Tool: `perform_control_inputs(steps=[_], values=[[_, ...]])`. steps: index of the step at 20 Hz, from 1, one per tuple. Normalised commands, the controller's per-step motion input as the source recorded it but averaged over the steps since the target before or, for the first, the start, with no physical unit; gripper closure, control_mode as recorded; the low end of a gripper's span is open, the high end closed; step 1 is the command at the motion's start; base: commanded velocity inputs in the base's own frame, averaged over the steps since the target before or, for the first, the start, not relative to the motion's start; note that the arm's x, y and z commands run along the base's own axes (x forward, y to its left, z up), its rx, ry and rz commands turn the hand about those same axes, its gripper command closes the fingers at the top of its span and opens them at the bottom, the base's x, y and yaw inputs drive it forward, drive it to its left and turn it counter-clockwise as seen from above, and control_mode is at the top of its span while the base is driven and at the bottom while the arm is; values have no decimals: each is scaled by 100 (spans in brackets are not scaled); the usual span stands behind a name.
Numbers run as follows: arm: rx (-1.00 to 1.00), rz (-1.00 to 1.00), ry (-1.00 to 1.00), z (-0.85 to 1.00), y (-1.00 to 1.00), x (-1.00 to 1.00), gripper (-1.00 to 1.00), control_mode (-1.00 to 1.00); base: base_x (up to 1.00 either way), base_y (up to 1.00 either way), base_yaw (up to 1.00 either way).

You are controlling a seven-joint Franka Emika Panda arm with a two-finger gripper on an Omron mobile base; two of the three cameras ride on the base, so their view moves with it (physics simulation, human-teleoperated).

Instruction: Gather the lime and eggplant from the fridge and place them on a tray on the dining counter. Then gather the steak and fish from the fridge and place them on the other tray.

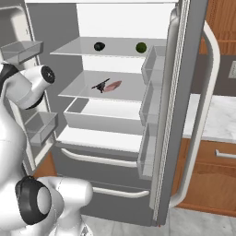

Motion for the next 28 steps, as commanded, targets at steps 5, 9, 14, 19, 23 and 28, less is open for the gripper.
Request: perform_control_inputs(steps=[5, 9, 14, 19, 23, 28], values=[[-19, 1, -23, -1, -3, -65, -100, -100, 0, 0, 0], [-19, 0, -27, 0, -46, -80, -100, -100, 0, 0, 0], [-21, 0, -15, 1, -74, -63, -100, -100, 0, 0, 0], [-23, -5, -7, 1, -68, -46, -100, -100, 0, 0, 0], [-21, -12, 0, 4, -60, -35, -100, -100, 0, 0, 0], [-18, -20, 0, 0, -61, -28, -100, -100, 0, 0, 0]])
